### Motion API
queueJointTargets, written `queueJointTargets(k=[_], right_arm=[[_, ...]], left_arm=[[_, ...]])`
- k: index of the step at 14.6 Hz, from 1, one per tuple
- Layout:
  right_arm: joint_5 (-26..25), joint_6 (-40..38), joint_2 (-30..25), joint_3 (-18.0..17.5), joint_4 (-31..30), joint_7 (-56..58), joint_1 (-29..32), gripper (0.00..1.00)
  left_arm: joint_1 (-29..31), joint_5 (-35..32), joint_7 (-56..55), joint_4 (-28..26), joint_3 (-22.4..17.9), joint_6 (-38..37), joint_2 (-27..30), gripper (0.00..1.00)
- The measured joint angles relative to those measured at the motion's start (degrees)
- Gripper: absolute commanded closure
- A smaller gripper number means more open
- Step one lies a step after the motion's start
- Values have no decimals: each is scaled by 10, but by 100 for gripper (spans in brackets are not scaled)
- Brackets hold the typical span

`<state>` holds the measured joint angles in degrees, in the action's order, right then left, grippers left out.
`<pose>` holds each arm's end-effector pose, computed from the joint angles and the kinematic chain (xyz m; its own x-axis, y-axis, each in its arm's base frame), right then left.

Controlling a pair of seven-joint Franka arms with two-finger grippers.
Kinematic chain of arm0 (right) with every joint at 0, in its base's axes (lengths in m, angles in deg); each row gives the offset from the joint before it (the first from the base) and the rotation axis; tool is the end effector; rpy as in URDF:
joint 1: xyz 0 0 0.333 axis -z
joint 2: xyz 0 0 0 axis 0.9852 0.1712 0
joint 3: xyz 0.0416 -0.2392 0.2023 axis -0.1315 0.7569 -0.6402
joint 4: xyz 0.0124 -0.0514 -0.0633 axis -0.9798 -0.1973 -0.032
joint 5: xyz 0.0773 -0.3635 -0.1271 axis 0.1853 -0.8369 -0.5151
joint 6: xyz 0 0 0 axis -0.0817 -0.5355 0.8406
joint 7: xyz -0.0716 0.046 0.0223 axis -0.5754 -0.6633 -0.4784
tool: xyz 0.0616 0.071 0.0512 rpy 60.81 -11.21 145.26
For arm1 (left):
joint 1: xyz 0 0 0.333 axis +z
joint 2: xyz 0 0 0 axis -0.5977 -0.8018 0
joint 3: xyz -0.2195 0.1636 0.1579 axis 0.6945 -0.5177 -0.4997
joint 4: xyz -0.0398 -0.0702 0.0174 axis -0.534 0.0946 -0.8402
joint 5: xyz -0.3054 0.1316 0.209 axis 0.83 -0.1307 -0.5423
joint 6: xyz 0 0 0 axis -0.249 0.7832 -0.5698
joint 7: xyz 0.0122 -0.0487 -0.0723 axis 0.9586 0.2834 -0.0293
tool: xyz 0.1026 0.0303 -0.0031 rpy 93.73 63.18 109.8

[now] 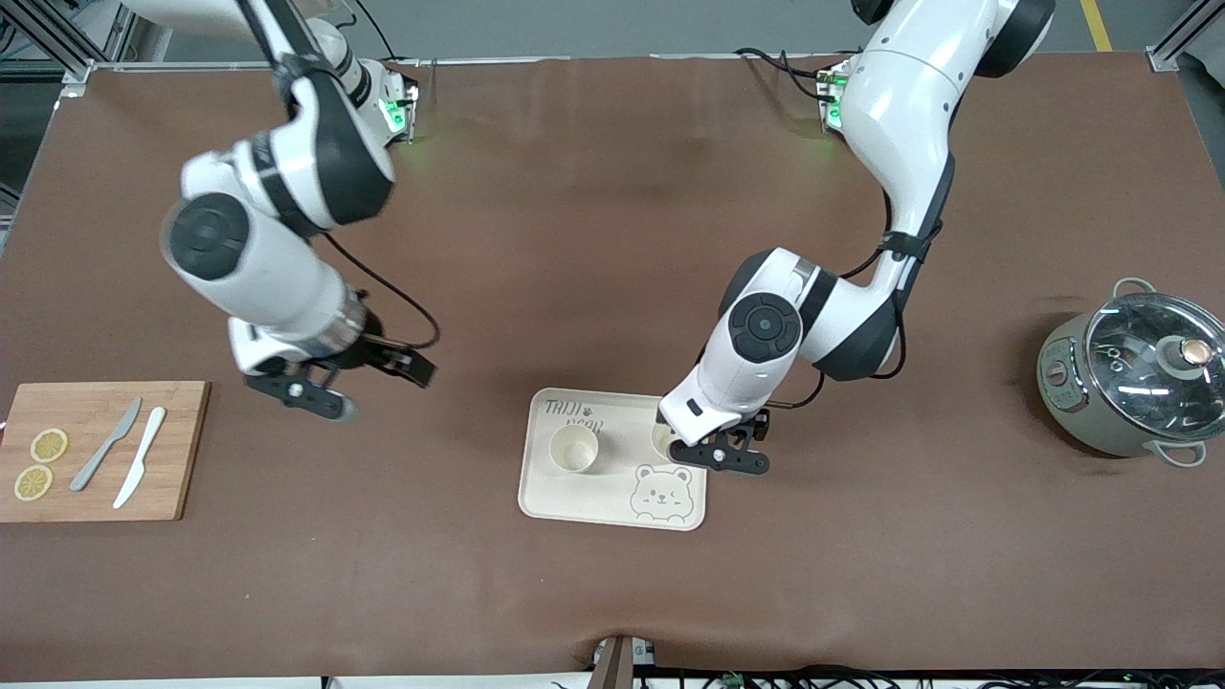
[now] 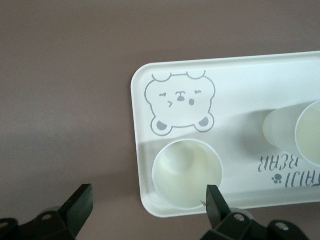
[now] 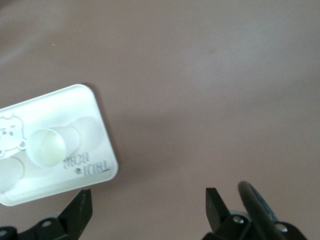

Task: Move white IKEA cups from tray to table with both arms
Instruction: 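Lower both grippers around the white cups and close them on the rims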

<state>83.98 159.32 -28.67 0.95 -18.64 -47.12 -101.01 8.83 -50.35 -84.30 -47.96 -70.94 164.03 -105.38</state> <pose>0.6221 0.2567 0.4329 0.9267 -0.3756 -0.0118 -0.3755 -0.9241 -0.0712 0.6524 -0.3972 0.3019 0.9772 -0.1727 0.1238 -0.1808 -0.9818 0.0574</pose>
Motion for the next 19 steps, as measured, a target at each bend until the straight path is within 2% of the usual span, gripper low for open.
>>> queueJointTargets(k=[6, 19], right_arm=[[0, 81, 92, 1, 41, -60, -38, 0], [-1, 197, 203, 2, 81, -139, -87, 0]], left_arm=[[-1, 0, -1, 0, 0, 45, -36, 0], [1, 0, -2, -16, -4, 97, -46, 0]])
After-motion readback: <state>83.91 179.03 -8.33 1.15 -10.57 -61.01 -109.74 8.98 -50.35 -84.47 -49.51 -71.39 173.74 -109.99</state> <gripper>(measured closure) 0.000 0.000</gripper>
